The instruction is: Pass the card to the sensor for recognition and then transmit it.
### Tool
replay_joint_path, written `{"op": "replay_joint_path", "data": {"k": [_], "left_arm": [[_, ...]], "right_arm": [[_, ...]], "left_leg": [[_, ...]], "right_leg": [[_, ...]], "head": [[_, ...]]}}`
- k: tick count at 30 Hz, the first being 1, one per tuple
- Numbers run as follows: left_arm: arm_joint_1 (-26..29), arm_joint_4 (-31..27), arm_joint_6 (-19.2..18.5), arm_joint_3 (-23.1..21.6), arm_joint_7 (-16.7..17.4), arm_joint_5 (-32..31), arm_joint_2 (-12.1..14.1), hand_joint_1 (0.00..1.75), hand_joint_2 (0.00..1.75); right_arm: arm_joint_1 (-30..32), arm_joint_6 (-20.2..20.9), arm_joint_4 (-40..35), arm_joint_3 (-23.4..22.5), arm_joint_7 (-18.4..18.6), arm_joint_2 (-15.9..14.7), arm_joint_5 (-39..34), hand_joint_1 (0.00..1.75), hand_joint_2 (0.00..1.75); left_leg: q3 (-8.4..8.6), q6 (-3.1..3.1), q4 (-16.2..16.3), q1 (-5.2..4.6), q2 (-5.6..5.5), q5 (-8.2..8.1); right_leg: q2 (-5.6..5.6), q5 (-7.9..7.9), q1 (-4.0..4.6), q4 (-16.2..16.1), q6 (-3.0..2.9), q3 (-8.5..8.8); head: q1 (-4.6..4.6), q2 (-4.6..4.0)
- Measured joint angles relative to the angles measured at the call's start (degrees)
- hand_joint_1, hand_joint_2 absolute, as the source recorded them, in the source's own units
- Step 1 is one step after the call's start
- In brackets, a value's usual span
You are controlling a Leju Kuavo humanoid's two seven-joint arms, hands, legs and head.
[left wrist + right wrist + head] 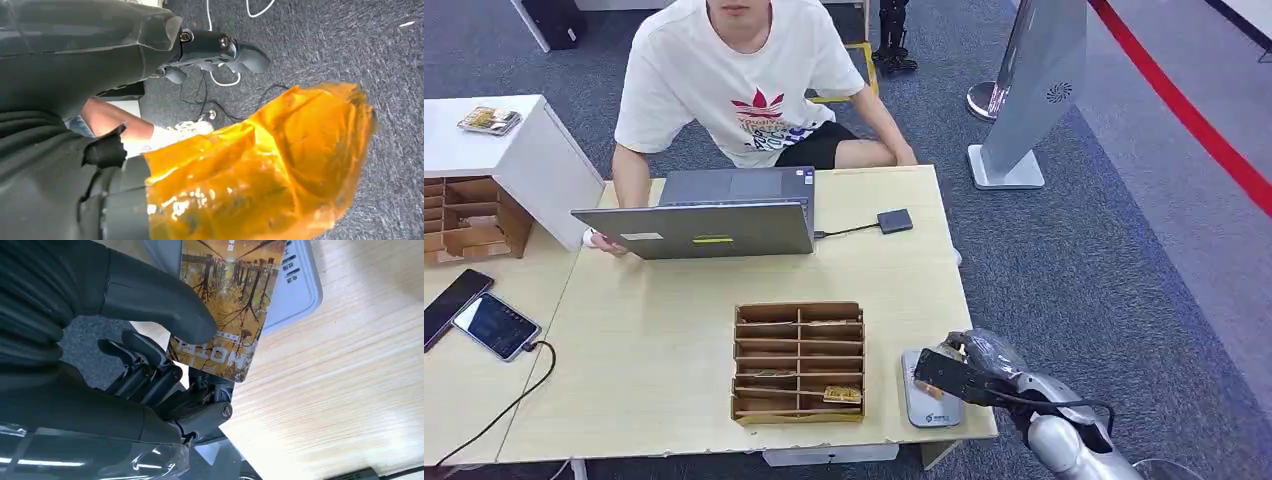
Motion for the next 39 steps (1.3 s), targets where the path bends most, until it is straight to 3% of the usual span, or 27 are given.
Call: {"op": "replay_joint_path", "data": {"k": [15, 23, 30, 39], "left_arm": [[0.1, 0.0, 0.2, 0.0, 0.0, 0.5, 0.0, 0.0, 0.0], [0.2, 0.0, 0.9, -0.2, 0.0, 1.9, -0.1, 0.0, 0.0], [0.3, 0.1, 1.3, -0.2, 0.0, 2.5, -0.5, 0.0, 0.0], [0.2, 0.1, 0.8, -0.2, 0.0, 1.5, -0.5, 0.0, 0.0]], "right_arm": [[0.0, -1.8, -2.5, -1.2, -1.2, 0.0, -1.3, 1.75, 1.75], [0.5, -5.6, -7.8, -2.8, -3.7, 0.3, -2.6, 1.75, 1.75], [0.5, -11.6, -16.8, -3.5, -7.1, 4.8, -3.0, 1.75, 1.75], [-2.3, -13.3, -21.4, -2.7, -8.4, 10.2, -2.5, 1.75, 1.75]], "left_leg": [[-0.02, 0.0, 0.0, 0.0, -0.01, 0.0], [-0.05, 0.0, 0.0, 0.0, -0.01, 0.0], [-0.03, 0.0, 0.0, 0.01, 0.01, 0.0], [-0.06, 0.0, 0.0, -0.04, 0.09, 0.0]], "right_leg": [[0.0, 0.0, 0.0, 0.0, 0.0, -0.01], [0.0, 0.0, 0.0, 0.0, 0.0, -0.03], [0.03, -0.01, 0.01, 0.0, -0.01, -0.04], [0.11, 0.02, -0.04, 0.0, 0.01, -0.02]], "head": [[0.0, 0.0], [0.0, 0.0], [-0.02, 0.0], [-0.02, 0.0]]}}
